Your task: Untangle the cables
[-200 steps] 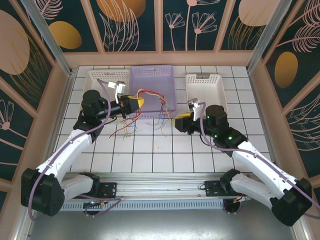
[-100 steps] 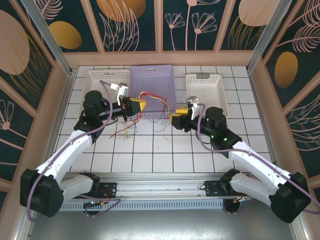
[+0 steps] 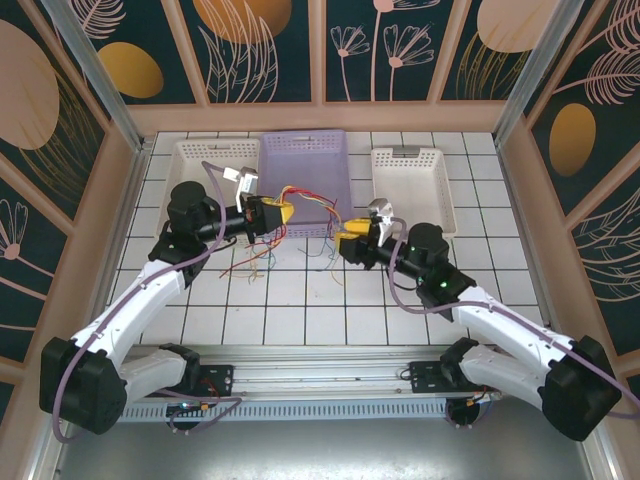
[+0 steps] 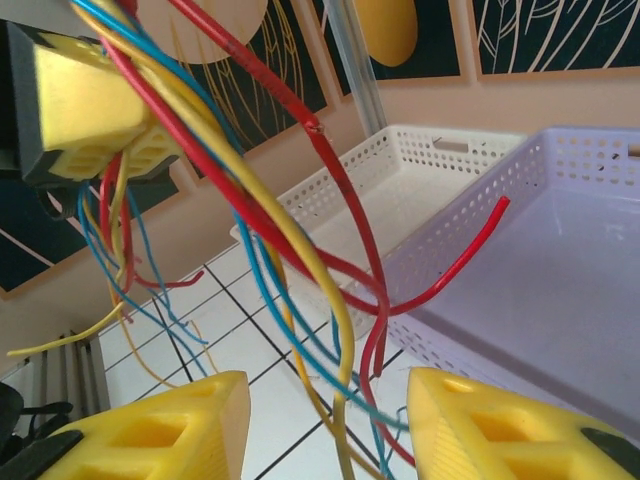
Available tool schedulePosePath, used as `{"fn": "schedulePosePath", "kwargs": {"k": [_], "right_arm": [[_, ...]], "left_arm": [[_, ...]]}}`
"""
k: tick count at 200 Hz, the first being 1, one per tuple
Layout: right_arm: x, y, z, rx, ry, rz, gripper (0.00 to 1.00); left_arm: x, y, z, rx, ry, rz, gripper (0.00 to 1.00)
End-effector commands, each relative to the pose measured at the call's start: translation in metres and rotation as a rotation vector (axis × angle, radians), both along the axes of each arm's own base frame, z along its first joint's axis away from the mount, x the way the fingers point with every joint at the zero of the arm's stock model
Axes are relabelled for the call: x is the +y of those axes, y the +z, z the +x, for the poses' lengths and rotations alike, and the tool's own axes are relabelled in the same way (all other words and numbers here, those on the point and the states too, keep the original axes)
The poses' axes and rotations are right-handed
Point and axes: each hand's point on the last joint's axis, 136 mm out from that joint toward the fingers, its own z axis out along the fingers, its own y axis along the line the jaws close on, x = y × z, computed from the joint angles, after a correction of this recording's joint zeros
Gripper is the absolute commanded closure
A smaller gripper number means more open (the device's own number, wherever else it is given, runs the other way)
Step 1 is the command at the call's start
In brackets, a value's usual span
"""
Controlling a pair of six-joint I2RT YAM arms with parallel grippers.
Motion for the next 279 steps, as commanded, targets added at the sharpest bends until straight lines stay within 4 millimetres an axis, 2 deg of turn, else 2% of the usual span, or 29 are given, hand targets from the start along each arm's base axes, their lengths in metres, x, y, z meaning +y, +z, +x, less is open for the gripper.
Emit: {"fn": "schedulePosePath", "kwargs": {"k": [1,18,42,61,86,114,128,144,171,180,231,279], "right_arm": [[0.005,0.016,0.004,-0.075,0.002,0.038,0.55],[0.007,0.019,0.006,-0.078,0.005,0.051,0.60],[0.008,0.024,0.008,-0.089,-0.001,0.065,0.75],[0.007,0.026,0.008,-0.094,-0.007,0.069,0.80],[0.006,0.030,0.006,-0.095,-0.003,0.094,0.81],[0.008,0.039,0.003,-0.104,0.017,0.122,1.00],[0.007,0.043,0.002,-0.111,0.012,0.127,1.00],[0.003,0.048,0.005,-0.109,-0.010,0.126,1.00],[-0.007,0.062,0.007,-0.118,-0.068,0.156,1.00],[-0.011,0.068,0.007,-0.124,-0.083,0.173,1.00],[-0.030,0.104,0.003,-0.150,-0.143,0.272,1.00],[-0.042,0.139,0.000,-0.168,-0.169,0.320,1.00]], "left_arm": [[-0.003,0.011,-0.011,-0.053,-0.045,-0.006,1.00],[-0.004,0.010,-0.012,-0.051,-0.050,-0.005,1.00],[-0.005,0.010,-0.013,-0.053,-0.053,-0.002,1.00],[-0.005,0.012,-0.014,-0.058,-0.055,-0.003,1.00],[-0.006,0.010,-0.015,-0.051,-0.067,-0.003,1.00],[-0.008,0.009,-0.017,-0.045,-0.078,-0.001,1.00],[-0.009,0.008,-0.018,-0.043,-0.083,0.001,1.00],[-0.010,0.007,-0.019,-0.043,-0.090,0.003,0.90],[-0.011,0.008,-0.022,-0.043,-0.105,0.004,0.57],[-0.012,0.008,-0.023,-0.045,-0.107,0.005,0.51],[-0.011,0.005,-0.024,-0.055,-0.104,0.031,0.33],[-0.013,-0.004,-0.023,-0.034,-0.114,0.058,0.28]]}}
